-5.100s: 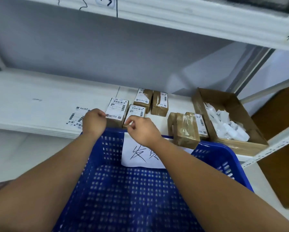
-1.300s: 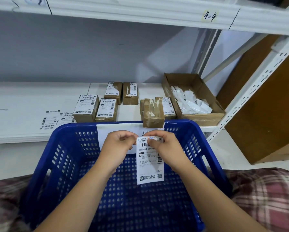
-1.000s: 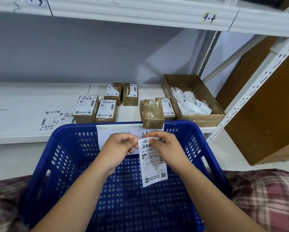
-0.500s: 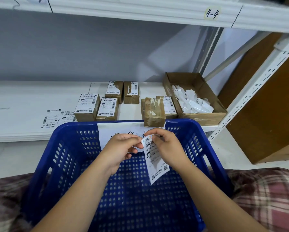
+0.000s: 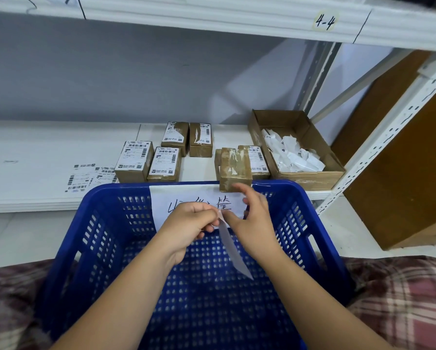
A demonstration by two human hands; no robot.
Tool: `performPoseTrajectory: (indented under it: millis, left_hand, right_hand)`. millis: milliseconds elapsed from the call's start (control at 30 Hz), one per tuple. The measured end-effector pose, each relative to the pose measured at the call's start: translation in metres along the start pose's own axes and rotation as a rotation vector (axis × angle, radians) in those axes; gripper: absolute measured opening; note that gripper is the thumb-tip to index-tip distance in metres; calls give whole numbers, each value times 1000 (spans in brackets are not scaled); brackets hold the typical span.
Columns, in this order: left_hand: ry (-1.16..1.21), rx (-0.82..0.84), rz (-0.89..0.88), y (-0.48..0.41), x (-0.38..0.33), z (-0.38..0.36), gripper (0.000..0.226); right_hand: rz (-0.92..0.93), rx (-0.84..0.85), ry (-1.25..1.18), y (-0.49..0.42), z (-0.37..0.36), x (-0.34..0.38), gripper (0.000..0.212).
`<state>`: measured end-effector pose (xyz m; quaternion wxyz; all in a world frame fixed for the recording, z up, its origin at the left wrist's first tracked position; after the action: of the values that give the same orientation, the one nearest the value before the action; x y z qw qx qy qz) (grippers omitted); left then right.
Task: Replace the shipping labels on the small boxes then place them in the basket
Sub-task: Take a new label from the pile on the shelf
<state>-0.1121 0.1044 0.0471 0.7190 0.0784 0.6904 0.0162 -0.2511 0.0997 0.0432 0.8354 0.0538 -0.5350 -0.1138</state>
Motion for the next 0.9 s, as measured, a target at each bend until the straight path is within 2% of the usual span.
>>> performPoseTrajectory:
  millis: [67, 167, 300, 533, 900]
  left_hand:
    - [21, -79, -11, -1, 0, 4, 20]
    - [5, -146, -56, -3, -1, 8, 20]
    - [-33, -109, -120, -1, -5, 5, 16]
    - [-35, -94, -124, 0, -6, 3, 19]
    - [379, -356, 101, -13, 20, 23, 11]
  right_hand:
    - [-8, -56, -22, 4, -1, 2, 32]
    - [-39, 34, -188, 8, -5, 7, 10]
    - [-48, 144, -263, 14, -13, 9, 14]
    - [-117, 110, -286, 12, -9, 5, 16]
    - [-322, 26, -505, 1, 7, -1, 24]
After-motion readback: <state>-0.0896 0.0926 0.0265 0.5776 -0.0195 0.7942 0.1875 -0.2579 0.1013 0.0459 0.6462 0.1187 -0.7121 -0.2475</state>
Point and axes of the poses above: each hand's wrist, its own y-axis away from the middle knuckle, its own z-axis out of the back of the hand, x = y × z, the point moved 5 cm from there along -y, towards the middle knuckle, and after that the axes turned 14 degrees about -z, right-handed, at the moved point
